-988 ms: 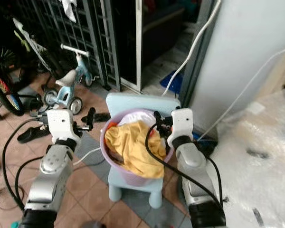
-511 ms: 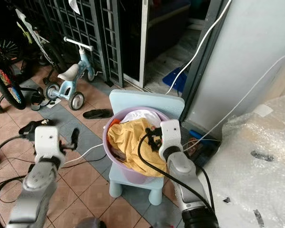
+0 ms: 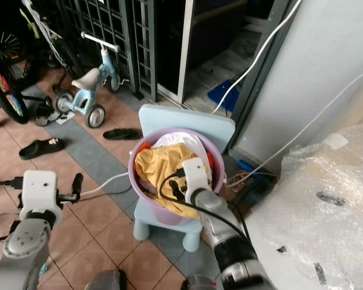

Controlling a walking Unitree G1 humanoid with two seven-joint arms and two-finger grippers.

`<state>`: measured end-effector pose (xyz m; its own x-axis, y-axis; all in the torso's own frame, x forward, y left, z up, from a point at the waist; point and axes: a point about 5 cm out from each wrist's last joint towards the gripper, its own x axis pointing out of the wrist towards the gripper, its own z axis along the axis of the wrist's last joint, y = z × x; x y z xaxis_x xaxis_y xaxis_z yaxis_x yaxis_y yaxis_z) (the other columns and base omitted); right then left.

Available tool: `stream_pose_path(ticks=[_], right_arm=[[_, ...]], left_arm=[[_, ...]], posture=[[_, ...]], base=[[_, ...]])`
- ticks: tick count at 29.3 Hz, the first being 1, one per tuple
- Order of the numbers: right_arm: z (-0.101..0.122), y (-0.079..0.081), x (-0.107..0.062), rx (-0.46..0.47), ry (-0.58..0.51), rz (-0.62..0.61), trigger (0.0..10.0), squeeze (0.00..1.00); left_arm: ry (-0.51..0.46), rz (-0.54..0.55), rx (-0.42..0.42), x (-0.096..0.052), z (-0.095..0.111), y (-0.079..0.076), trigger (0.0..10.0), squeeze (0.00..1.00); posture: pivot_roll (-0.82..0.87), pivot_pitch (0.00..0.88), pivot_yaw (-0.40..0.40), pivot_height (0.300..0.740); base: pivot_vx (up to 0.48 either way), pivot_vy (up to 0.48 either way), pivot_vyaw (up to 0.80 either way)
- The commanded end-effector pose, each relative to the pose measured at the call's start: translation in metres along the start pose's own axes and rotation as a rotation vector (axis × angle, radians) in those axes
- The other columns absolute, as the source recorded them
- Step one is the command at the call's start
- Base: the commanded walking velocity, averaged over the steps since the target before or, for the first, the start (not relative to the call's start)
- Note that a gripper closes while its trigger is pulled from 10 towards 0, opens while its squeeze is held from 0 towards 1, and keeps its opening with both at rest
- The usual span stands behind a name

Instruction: Clothes washing

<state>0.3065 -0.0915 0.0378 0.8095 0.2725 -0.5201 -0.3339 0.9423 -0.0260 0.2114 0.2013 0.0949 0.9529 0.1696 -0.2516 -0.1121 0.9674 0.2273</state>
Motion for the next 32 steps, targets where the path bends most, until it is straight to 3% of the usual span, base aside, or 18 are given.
stream_pose_path(ticks=[1, 15, 32], right_arm=[[-0.005, -0.006, 0.004, 0.069, 0.034, -0.054, 0.0, 0.00], [-0.037, 0.008, 0.011, 0.145, 0.195, -0.068, 0.0, 0.00], [-0.025, 0.004, 0.016, 0.206, 0.150, -0.060, 0.0, 0.00]], left_arm=[[-0.001, 0.010, 0.000, -0.007, 0.003, -0.001, 10.0, 0.00], [0.028, 0.031, -0.022, -0.023, 0.005, -0.007, 10.0, 0.00], [0.019, 0.043, -0.033, -0.020, 0.007, -0.011, 10.0, 0.00]], posture=[[0.12, 0.165, -0.097, 0.740], [0.13, 0.186, -0.142, 0.740], [0.12, 0.162, -0.155, 0.740]], base=[[0.000, 0.000, 0.00], [0.000, 0.000, 0.00], [0.000, 0.000, 0.00]])
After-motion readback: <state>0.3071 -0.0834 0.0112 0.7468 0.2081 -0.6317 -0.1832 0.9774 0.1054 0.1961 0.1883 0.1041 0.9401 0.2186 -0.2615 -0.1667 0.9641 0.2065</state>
